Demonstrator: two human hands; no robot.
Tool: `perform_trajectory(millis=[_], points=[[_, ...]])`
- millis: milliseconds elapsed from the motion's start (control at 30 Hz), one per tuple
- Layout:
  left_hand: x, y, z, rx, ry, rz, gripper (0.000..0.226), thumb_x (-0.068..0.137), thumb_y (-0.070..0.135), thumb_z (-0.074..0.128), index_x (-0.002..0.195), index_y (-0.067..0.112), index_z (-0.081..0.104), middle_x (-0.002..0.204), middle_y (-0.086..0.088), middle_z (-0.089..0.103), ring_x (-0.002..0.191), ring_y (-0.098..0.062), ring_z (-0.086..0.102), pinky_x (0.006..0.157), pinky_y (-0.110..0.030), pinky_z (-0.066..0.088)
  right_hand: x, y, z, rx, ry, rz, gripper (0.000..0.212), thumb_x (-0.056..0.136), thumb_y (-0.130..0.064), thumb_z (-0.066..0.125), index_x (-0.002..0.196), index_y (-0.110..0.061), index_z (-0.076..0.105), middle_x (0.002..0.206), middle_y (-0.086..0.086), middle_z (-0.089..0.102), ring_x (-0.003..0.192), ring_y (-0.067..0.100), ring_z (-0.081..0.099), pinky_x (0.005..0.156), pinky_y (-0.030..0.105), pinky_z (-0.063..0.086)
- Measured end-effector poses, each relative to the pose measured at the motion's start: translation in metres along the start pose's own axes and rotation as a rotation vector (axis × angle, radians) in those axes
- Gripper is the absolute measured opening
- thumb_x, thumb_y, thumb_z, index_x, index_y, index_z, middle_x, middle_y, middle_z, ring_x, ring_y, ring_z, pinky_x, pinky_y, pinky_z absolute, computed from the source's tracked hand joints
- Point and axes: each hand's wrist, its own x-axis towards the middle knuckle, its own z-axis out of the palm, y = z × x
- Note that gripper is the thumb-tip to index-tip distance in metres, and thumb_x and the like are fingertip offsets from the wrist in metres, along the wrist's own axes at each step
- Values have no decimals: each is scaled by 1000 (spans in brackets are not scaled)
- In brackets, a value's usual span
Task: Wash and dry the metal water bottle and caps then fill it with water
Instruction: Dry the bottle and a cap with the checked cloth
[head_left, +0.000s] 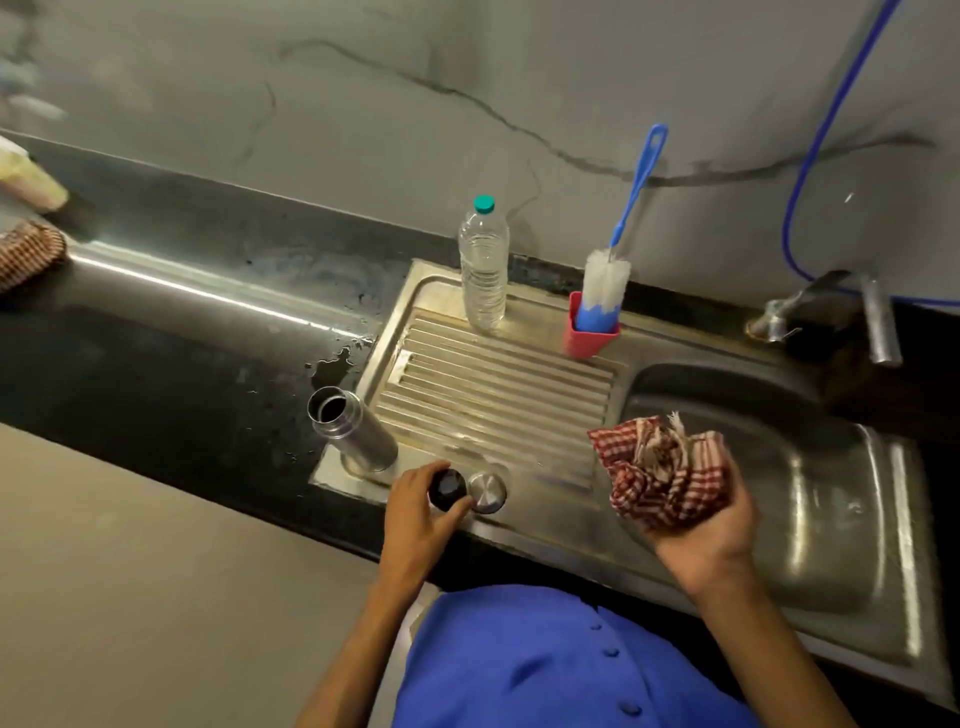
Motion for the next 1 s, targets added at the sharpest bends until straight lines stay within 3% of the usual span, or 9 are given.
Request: perform_trajectory(millis=[100, 233, 433, 600, 700, 767, 833, 900, 1000], points=[[19, -4, -2, 142, -123, -76, 60, 87, 43, 77, 138, 18, 58, 122, -4, 56, 112, -22, 59, 96, -31, 50, -4, 13, 11, 17, 28, -27, 59, 92, -62, 53, 137, -26, 63, 143, 15, 59, 136, 37, 50, 110, 54, 39], [41, -3, 4, 424, -247, -181, 72, 75, 33, 87, 127, 8, 43, 112, -14, 64, 105, -35, 63, 87, -44, 57, -8, 27, 16, 22, 31, -38, 54, 92, -60, 54, 133, -27, 67, 138, 13, 64, 126, 34, 57, 101, 50, 47], [66, 2, 14, 764, -206, -49, 27, 93, 17, 66, 117, 8, 59, 116, -14, 69, 111, -33, 61, 87, -38, 49, -15, 30, 13, 15, 77, -63, 49, 92, -60, 55, 127, -29, 71, 133, 11, 67, 125, 33, 58, 101, 52, 47], [61, 4, 12, 749, -171, -53, 57, 78, 32, 85, 125, 13, 59, 127, -8, 61, 119, -31, 55, 91, -38, 48, -22, 14, 3, 32, 71, -83, 44, 93, -59, 54, 121, -32, 74, 130, 11, 69, 125, 34, 58, 108, 57, 42], [34, 4, 18, 645, -46, 190, 79, 67, 21, 90, 136, 17, 51, 145, -12, 46, 117, -32, 55, 84, -41, 56, -27, -3, -6, 51, 76, -76, 46, 93, -60, 52, 121, -31, 74, 128, 11, 69, 123, 34, 60, 102, 57, 47], [16, 10, 31, 627, -108, 341, 83, 70, 25, 87, 143, 22, 45, 160, -13, 36, 127, -32, 47, 95, -45, 53, -28, -14, -13, 56, 74, -66, 48, 94, -61, 51, 125, -30, 71, 127, 11, 69, 121, 34, 61, 93, 53, 52], [11, 22, 48, 712, -228, 300, 83, 78, 31, 81, 150, 24, 39, 165, -13, 28, 139, -32, 38, 108, -47, 45, -29, -26, -18, 65, 60, -53, 48, 94, -60, 51, 125, -29, 71, 124, 10, 71, 119, 33, 62, 85, 48, 55], [19, 33, 65, 777, -303, 190, 72, 87, 29, 72, 151, 20, 40, 157, -15, 38, 136, -35, 44, 108, -46, 45, -32, -41, -25, 61, 46, -50, 46, 94, -59, 52, 120, -28, 73, 118, 10, 74, 116, 32, 64, 83, 46, 56], [23, 55, 75, 725, -250, 94, 58, 89, 28, 71, 143, 17, 51, 133, -13, 62, 118, -35, 60, 93, -43, 51, -33, -62, -41, 49, 43, -67, 46, 94, -59, 51, 122, -28, 73, 118, 11, 74, 112, 31, 66, 80, 43, 57]])
